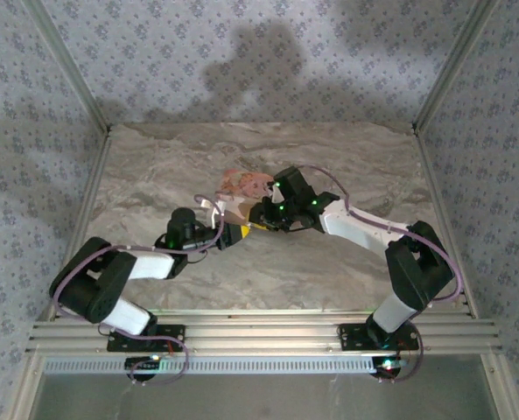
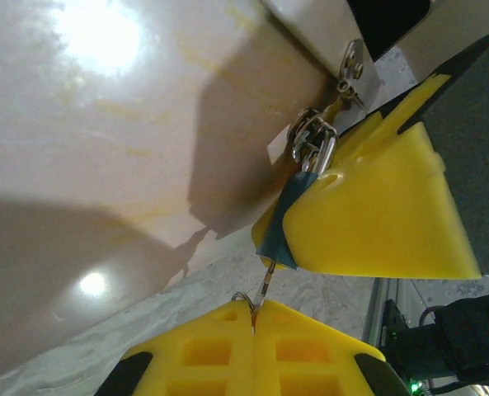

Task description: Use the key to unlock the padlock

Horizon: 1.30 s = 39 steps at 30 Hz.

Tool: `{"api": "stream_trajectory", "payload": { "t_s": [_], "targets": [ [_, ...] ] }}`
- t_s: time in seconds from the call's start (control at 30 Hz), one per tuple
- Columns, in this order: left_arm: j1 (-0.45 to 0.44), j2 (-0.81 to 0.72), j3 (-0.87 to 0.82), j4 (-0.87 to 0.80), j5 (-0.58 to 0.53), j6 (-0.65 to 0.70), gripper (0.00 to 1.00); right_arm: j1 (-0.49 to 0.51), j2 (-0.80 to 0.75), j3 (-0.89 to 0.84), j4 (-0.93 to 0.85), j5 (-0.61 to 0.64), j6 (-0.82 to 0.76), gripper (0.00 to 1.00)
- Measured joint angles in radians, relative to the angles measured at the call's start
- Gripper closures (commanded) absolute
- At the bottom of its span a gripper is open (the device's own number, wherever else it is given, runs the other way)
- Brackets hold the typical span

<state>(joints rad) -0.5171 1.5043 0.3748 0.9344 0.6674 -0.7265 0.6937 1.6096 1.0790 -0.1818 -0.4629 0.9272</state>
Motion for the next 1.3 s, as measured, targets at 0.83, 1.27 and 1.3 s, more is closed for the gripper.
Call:
{"api": "stream_trajectory", "payload": {
  "t_s": [0.83, 1.27, 1.3],
  "targets": [
    [-0.056, 0.288, -0.105, 0.387, -0.067, 0.03, 1.0, 0.059, 0.035, -0.129, 0.127, 0.108, 0.026, 0.83],
    [-0.062, 0.361, -0.117, 0.43, -0.106, 0.037, 1.0, 0.098, 0.009, -0.141, 0.119, 0.175, 0.064, 0.47],
    [-0.062, 0.364, -0.117, 0.435, -0.108, 0.038, 1.0, 0.102, -0.002, -0.146, 0.119, 0.189, 0.066, 0.47]
  ]
}}
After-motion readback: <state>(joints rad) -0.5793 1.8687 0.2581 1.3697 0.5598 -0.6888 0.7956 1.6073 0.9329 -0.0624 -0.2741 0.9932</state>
